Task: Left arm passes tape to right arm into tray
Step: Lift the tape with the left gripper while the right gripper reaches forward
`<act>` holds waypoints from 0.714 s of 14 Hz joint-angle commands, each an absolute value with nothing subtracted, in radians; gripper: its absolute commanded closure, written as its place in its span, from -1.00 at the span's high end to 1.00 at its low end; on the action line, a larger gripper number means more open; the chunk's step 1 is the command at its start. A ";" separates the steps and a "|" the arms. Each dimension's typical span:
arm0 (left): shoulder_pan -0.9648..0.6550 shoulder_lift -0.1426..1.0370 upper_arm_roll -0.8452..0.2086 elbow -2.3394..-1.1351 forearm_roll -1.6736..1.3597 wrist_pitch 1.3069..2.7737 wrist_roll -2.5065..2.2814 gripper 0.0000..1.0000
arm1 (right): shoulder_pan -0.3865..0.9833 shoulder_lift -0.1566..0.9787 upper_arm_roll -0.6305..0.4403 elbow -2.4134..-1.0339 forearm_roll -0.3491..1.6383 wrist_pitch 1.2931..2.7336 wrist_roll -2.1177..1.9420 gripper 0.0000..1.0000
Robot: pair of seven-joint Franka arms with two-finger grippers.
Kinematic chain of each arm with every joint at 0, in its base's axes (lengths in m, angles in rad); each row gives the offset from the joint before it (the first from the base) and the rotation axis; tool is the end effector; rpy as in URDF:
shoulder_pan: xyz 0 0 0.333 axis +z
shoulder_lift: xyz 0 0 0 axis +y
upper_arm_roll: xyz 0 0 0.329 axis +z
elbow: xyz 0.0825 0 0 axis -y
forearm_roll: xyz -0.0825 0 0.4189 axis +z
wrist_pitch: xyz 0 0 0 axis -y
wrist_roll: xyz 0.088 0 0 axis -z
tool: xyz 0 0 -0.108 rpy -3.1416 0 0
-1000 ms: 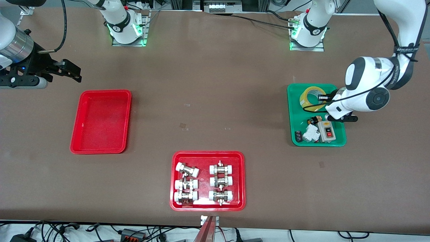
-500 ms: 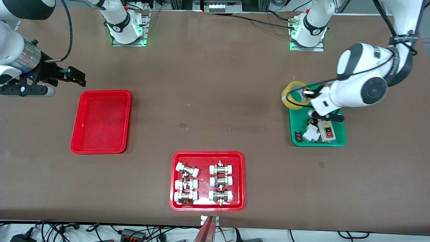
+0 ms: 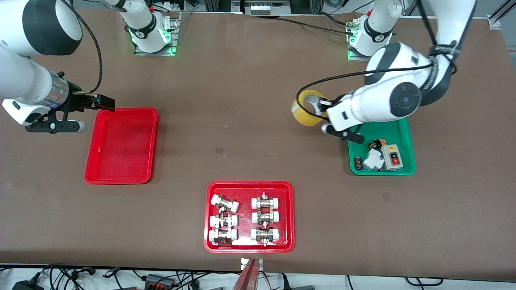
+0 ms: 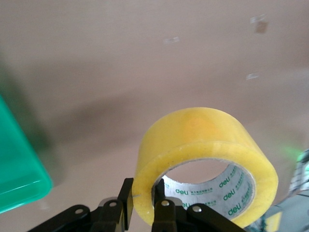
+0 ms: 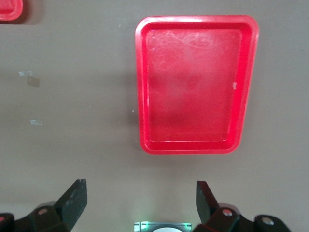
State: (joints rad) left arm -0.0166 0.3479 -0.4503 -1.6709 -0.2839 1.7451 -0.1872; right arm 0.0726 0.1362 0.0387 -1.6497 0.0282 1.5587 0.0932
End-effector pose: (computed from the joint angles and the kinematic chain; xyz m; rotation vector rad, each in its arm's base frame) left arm 0.5883 -0.2955 0.4069 2.7601 -0.2626 -0.5155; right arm 0.6107 0.0702 0.5140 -3.1109 -0.0241 0.3583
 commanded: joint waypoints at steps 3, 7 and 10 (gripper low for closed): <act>-0.066 0.554 -0.456 -1.494 -0.430 1.741 -0.264 -1.00 | 0.069 0.169 0.038 -1.628 0.298 1.539 0.067 1.00; -0.152 0.598 -0.453 -1.456 -0.509 1.885 -0.303 -1.00 | 0.071 0.209 0.035 -1.628 0.544 1.545 0.066 1.00; -0.207 0.617 -0.453 -1.454 -0.506 2.035 -0.422 -1.00 | 0.077 0.279 0.044 -1.626 0.653 1.554 0.051 1.00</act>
State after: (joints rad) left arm -0.1785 0.5999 -0.4529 -1.4894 -0.4901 1.9845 -0.3676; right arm 0.0737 0.2298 0.0400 -1.6479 0.5796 1.5575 0.0778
